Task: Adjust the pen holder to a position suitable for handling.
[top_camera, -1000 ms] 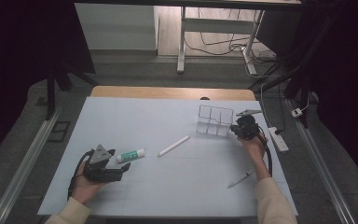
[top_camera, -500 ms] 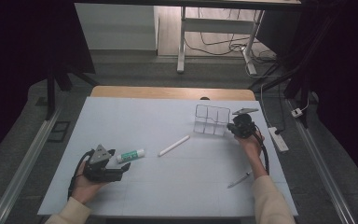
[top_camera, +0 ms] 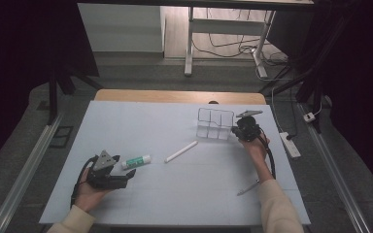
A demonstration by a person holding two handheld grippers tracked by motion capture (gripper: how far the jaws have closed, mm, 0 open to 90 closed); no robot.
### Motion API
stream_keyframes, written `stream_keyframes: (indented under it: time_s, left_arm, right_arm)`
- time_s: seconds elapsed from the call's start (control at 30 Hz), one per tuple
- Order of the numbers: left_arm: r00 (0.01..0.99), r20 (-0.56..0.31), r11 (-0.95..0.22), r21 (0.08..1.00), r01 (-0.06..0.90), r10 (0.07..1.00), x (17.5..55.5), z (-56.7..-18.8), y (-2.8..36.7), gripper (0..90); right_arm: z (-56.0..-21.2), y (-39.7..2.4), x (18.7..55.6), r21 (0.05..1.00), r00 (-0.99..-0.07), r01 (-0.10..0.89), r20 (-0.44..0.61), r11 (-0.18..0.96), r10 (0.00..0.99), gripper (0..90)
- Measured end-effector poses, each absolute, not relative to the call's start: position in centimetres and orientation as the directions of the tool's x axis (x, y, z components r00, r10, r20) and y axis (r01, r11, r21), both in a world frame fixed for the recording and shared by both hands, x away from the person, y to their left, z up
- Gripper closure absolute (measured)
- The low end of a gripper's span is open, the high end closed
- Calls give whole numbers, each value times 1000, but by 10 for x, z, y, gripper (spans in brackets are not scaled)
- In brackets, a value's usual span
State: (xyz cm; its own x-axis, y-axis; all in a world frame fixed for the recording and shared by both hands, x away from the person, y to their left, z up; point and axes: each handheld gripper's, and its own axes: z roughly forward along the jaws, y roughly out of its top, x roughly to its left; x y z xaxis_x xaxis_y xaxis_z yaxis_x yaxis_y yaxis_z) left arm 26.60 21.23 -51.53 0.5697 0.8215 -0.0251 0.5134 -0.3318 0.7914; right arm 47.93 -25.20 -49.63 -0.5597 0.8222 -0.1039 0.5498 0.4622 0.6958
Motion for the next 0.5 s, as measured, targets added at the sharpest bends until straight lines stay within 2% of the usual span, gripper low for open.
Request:
stream_keyframes:
  time_s: [0.5]
  left_arm:
    - [569,-24,-333,790,514,822,266,-516,212,193]
  right_arm:
    - [-496,-236,485,696,-580,532,-116,483,806,891]
